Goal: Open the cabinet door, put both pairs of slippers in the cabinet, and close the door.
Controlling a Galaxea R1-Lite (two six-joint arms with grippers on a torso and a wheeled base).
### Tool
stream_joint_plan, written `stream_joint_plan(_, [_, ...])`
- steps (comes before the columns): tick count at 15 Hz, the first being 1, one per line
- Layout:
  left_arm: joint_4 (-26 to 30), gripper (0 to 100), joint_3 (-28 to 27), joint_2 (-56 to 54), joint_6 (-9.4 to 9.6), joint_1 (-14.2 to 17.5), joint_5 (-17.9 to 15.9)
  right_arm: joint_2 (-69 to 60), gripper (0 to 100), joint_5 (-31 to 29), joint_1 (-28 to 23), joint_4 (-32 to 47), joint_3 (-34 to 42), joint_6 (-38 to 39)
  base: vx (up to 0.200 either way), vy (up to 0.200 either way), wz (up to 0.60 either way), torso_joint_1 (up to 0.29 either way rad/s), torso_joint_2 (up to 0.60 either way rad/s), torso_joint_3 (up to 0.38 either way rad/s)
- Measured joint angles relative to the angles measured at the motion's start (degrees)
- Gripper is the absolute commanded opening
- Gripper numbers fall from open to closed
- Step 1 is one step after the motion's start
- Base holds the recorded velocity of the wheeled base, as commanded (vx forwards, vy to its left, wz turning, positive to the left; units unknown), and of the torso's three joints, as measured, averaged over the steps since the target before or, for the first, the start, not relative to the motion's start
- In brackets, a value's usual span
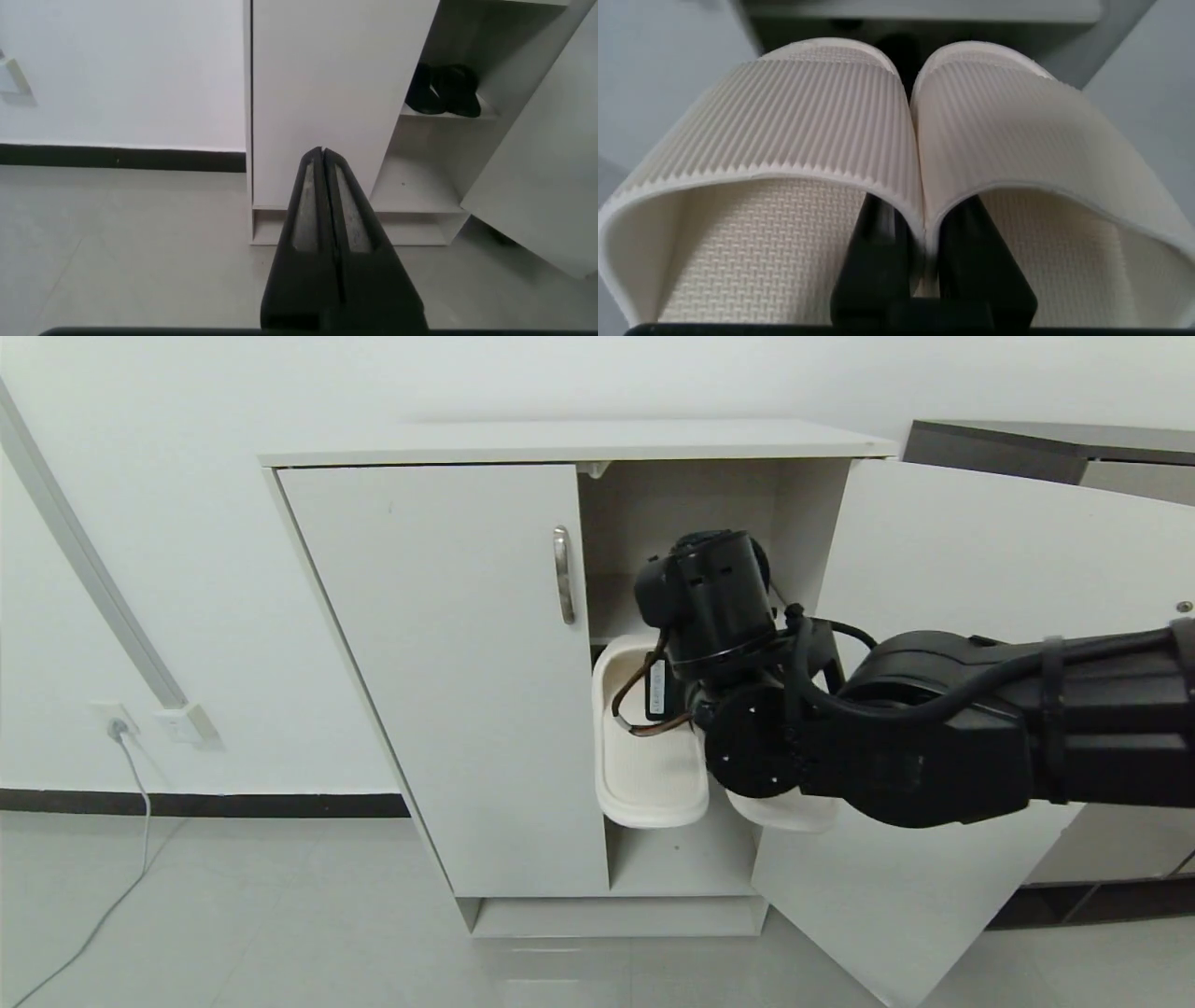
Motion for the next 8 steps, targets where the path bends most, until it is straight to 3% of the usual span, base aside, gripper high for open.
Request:
stream_joint_plan(2, [0.00, 0, 0.00, 0.00, -0.05, 0.00, 0.02, 2.66, 0, -1.51, -0.16, 0.82, -3.50, -1.71, 0.000, 0.000, 0.00, 0.000, 0.00, 0.000])
stream_joint_plan(8, [0.00, 0, 0.00, 0.00, -0.05, 0.00, 0.02, 4.39, 0, -1.65, -1.93, 0.85, -4.72, -3.23, 0.000, 0.000, 0.00, 0.000, 0.00, 0.000])
